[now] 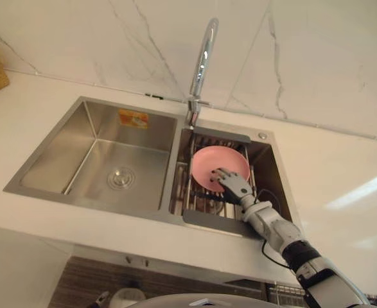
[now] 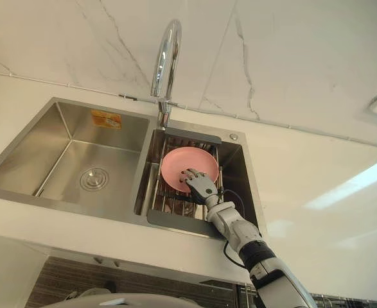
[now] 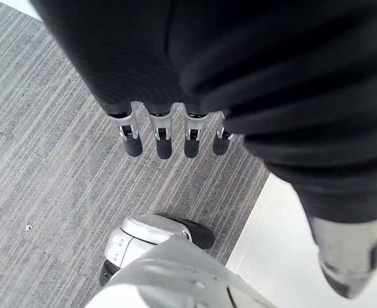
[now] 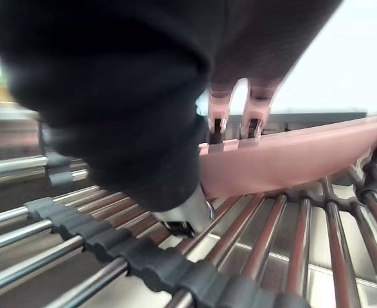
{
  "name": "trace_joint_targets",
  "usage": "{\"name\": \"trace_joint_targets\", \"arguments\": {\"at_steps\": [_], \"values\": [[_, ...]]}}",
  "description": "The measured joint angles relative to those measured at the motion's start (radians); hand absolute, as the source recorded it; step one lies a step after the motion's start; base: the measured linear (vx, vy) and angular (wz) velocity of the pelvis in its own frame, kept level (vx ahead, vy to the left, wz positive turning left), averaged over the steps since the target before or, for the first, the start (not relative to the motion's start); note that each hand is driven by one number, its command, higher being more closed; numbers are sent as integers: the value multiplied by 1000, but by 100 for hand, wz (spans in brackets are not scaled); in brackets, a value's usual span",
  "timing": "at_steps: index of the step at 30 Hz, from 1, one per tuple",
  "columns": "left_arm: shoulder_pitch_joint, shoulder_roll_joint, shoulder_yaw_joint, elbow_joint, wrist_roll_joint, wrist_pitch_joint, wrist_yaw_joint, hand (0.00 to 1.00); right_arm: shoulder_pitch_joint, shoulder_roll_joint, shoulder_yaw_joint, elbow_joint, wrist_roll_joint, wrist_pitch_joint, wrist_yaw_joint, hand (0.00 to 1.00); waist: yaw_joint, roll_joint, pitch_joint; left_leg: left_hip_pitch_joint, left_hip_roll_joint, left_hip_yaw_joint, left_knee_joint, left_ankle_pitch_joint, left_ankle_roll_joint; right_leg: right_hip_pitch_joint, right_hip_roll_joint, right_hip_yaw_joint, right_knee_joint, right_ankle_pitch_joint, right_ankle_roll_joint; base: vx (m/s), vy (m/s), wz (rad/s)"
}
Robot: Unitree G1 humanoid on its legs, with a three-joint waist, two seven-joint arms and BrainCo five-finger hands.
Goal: Walk over to the sink, pick up the cup, carry it to the dishwasher, place the cup inside the dishwasher, then close the dishwasher door
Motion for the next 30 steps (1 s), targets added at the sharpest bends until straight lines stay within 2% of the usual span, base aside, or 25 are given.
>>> {"name": "trace_joint_targets", "arguments": {"at_steps": [2,9,21,23,30], "values": [[0,-1,-1,-10,2,-3,0,0,0,8,-28,1,0,0,-75,100,5,4,3,0,0,-1,0,1,0,0,1,-1,0,0,0,0,0,0],[3,-8,-13,-20,36,-20,-1,0,0,21,-67,2,1,0,-143,100,8,16,5,-3,-1,-9,0,6,0,0,0,-5,1,0,0,-5,2,2],[20,-14,-12,-27,37,-27,-17,0,-9,18,-72,-8,-3,3,-143,100,8,27,6,-21,-2,-34,0,17,2,-4,1,-28,2,-1,-2,-7,2,6],[28,-19,-5,-34,38,-29,-17,0,-9,16,-72,-39,-2,23,-142,100,5,31,8,-22,-2,-34,0,17,2,-5,1,-28,2,0,-2,0,0,0],[32,-23,-1,-35,38,-33,-17,0,-30,-16,-88,-77,12,42,-147,100,4,36,10,-22,-2,-32,0,18,2,-6,1,-27,2,2,-2,0,0,0]]}}
